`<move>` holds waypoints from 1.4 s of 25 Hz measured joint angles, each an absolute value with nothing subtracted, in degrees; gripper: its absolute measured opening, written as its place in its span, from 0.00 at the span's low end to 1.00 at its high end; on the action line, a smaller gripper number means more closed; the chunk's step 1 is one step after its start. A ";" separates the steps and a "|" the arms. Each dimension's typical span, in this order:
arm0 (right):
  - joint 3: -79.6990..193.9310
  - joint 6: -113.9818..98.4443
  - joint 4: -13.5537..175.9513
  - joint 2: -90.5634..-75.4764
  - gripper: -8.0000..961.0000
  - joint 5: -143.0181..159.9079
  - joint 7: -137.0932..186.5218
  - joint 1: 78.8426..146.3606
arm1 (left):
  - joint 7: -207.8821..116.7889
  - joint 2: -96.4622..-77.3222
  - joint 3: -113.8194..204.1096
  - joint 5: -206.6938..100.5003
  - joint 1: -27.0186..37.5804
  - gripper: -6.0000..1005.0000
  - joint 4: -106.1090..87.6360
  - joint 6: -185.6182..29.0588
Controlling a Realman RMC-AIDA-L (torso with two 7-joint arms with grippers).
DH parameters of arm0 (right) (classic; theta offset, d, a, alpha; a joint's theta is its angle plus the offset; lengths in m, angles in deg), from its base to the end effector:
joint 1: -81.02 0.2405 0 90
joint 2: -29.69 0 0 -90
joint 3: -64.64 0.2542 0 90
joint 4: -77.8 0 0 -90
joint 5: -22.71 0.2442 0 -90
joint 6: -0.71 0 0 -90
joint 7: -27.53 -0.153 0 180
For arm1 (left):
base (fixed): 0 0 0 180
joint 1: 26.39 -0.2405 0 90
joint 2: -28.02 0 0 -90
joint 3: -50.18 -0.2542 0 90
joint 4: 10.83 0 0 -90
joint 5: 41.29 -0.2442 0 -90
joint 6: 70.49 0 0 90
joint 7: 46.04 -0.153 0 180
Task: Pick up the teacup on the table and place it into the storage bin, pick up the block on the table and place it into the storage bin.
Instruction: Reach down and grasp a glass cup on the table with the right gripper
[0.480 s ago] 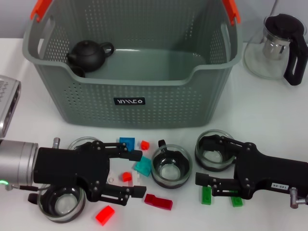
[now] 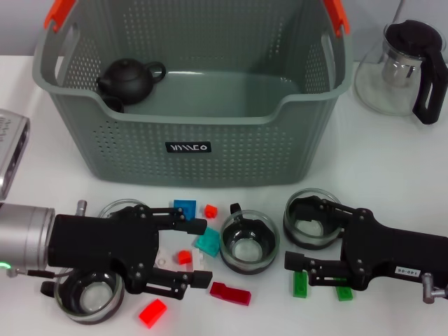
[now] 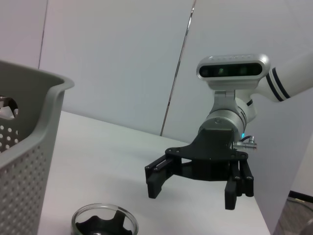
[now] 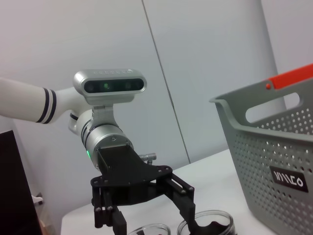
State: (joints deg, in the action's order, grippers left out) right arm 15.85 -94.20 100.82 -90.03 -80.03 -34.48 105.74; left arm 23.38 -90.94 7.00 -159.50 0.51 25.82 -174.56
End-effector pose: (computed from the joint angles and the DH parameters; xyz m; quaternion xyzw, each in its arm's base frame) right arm 0.2863 0.2889 -0.0606 -0.9237 0.1830 0.3305 0.0641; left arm -0.2792 0.3002 -0.0187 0.9601 0.1296 0.2478 0.0002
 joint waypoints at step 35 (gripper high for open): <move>7.42 -106.20 127.52 -89.22 0.91 -109.27 -86.28 123.58 | 29.36 -87.03 23.74 -165.92 -2.76 0.82 29.38 -179.24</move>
